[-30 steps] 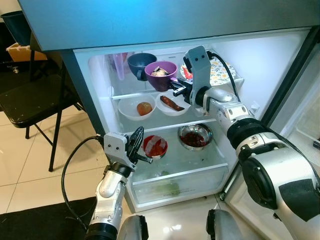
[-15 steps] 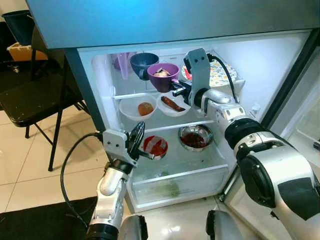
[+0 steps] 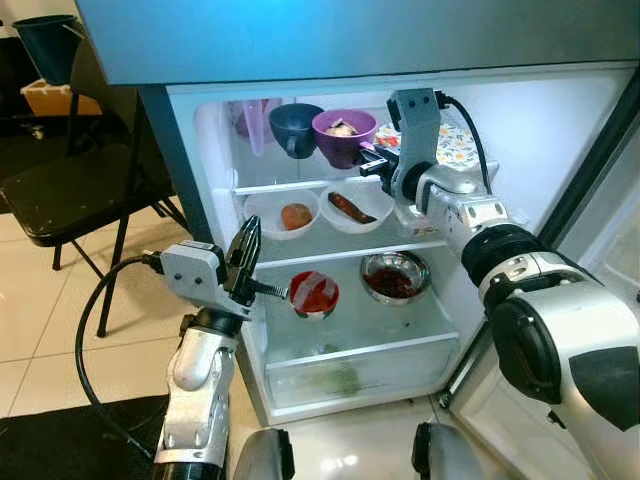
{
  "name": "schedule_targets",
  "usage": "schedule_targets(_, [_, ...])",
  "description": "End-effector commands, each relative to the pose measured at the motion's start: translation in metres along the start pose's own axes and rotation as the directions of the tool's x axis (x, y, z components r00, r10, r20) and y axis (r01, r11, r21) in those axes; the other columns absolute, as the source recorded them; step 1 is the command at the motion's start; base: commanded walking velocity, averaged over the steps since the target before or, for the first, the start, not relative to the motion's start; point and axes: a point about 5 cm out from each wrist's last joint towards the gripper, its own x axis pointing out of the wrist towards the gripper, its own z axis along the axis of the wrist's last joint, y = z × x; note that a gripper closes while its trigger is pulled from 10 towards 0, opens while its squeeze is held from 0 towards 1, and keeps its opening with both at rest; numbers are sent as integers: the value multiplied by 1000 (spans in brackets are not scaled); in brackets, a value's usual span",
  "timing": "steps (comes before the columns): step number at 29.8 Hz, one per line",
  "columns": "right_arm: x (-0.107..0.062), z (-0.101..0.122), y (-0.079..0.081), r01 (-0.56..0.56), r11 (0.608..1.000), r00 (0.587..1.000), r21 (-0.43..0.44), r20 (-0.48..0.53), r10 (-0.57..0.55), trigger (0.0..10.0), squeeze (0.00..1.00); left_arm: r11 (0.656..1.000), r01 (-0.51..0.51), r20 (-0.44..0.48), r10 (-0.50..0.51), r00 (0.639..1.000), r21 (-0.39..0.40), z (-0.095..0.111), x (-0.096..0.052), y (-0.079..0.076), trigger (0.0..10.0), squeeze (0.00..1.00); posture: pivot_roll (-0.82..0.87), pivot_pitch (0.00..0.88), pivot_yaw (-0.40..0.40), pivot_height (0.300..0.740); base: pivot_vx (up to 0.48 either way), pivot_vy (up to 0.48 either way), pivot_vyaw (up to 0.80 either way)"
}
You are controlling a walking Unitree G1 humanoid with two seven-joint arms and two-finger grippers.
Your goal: Restocking fridge
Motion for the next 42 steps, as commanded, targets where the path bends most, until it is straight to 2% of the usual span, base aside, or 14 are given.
schedule_targets(1, [1, 19, 0, 3, 1000, 998, -23, 61, -2, 10000, 0, 1000, 7, -10, -7, 1000, -1, 3, -2, -2, 10000, 0, 165, 0, -84, 575, 0, 0, 0])
schedule_targets(15, [-1, 10, -9, 101, 995, 995, -10, 30, -100, 10000, 0, 999, -21, -37, 22, 999, 24, 20, -12, 3, 10000, 0, 190, 72, -94, 575, 0, 0, 0])
schedule_targets(23, [1, 6, -4, 96, 995, 995, -2, 16, -96, 10000, 0, 999, -25, -58, 26, 998, 29, 26, -17, 1, 10000, 0, 204, 101, -95, 575, 0, 0, 0])
schedule_targets(35, [1, 12, -6, 137, 990, 990, 19, 29, -137, 10000, 0, 999, -20, -65, 22, 998, 41, 34, -17, 4, 10000, 0, 218, 122, -93, 575, 0, 0, 0])
schedule_targets(42, [2, 13, -4, 138, 988, 989, 69, 37, -141, 10000, 0, 999, -15, -79, 18, 997, 31, 34, -17, 0, 10000, 0, 221, 128, -91, 575, 0, 0, 0])
